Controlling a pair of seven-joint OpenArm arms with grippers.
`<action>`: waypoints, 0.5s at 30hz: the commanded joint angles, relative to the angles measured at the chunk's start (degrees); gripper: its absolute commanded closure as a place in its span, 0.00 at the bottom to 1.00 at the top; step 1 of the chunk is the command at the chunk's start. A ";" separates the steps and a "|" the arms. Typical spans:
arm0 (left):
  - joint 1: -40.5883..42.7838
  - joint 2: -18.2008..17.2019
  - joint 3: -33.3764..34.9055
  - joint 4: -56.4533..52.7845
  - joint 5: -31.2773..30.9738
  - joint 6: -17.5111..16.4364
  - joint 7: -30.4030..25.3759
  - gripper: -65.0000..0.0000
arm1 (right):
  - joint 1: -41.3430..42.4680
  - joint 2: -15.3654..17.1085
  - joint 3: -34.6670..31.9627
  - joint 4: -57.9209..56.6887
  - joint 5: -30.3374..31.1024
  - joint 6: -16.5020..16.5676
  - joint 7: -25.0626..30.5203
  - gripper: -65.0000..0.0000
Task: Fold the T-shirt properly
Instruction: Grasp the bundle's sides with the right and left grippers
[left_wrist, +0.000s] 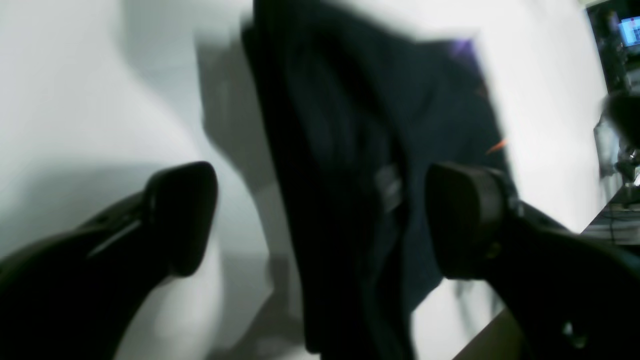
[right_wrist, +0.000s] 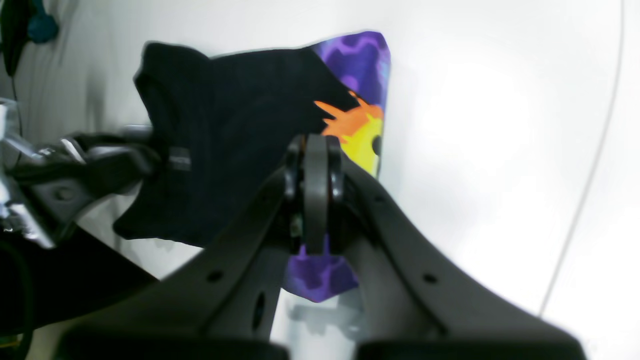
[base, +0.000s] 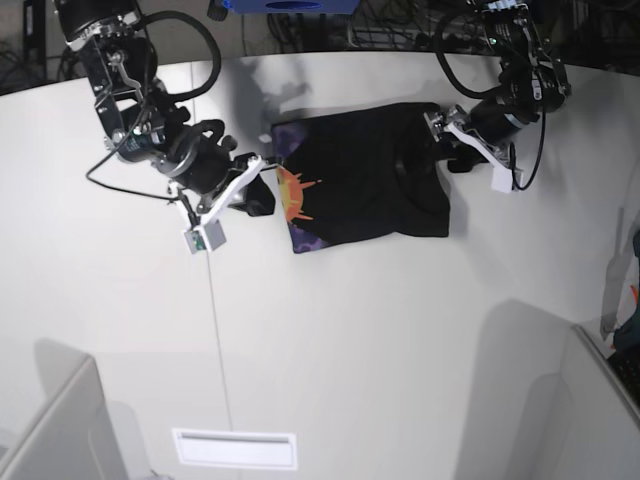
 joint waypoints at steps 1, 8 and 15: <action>-0.93 -0.34 -0.05 -0.15 0.04 1.43 -0.47 0.13 | 0.58 0.54 0.37 1.11 0.41 0.30 1.16 1.00; -3.13 -0.70 6.72 -3.32 0.04 6.79 -0.47 0.67 | 0.49 0.98 0.37 1.11 0.50 0.30 1.25 1.00; -4.71 -4.56 12.61 -3.85 0.22 12.15 -0.39 1.00 | -2.23 1.33 2.13 1.11 0.59 0.30 5.20 1.00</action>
